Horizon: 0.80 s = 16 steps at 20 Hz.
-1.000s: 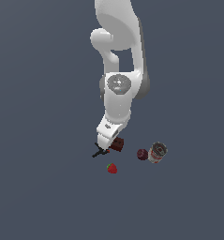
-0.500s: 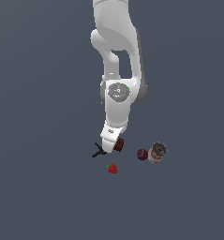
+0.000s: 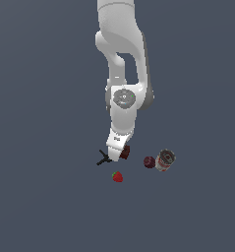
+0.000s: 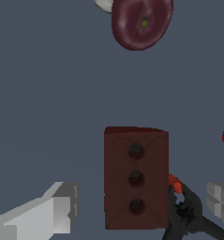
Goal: Pick up a designated object from a clutter of objects.
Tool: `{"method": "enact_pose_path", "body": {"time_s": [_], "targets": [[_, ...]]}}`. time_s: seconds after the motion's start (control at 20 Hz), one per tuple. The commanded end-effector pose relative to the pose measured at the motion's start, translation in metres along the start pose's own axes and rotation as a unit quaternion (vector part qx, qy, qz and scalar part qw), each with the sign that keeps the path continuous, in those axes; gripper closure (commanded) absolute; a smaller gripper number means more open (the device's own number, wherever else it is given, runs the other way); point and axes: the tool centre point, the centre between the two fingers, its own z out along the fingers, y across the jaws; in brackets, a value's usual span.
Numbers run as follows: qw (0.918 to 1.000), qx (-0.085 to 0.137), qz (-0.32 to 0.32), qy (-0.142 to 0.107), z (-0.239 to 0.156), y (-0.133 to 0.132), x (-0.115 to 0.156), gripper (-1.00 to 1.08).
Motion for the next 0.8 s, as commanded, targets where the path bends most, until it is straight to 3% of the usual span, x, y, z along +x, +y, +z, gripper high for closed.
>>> {"method": "enact_pose_path", "body": {"time_s": [0.0,0.75], "targets": [[1.0,0.0,0.0,0.0,0.004,0.0,0.0,-0.92],[1.0,0.0,-0.002,0.0,0.05,-0.001,0.0,-0.92]]}}
